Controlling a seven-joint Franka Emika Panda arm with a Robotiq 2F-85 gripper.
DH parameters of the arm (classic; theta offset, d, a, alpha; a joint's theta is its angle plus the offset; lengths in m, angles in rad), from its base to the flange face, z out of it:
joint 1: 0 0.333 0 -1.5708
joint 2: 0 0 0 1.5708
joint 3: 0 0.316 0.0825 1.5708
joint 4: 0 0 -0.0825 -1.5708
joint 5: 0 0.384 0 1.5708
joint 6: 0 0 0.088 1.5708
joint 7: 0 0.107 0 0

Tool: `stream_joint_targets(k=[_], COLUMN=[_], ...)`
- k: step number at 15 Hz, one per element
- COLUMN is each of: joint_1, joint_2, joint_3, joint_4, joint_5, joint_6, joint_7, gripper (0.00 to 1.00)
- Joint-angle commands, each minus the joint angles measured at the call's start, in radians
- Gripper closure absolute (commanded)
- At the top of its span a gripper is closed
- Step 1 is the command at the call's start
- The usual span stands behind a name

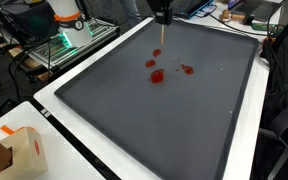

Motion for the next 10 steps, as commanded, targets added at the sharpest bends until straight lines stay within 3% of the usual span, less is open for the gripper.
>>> stream_joint_targets(k=[1, 8, 9, 10], joint_1=[0.004, 0.004, 0.004, 0.0], joint_2=[0.0, 0.0, 0.0, 0.011], joint_3=[-0.003, -0.003, -0.003, -0.005], joint_4=[0.002, 0.003, 0.003, 0.009], joint_5=[0.0, 0.0, 0.0, 0.039], joint_6=[-0.002, -0.003, -0.003, -0.017], joint_7=[0.0, 0.0, 0.0, -0.039], gripper=[0.87, 0.87, 0.97, 0.97])
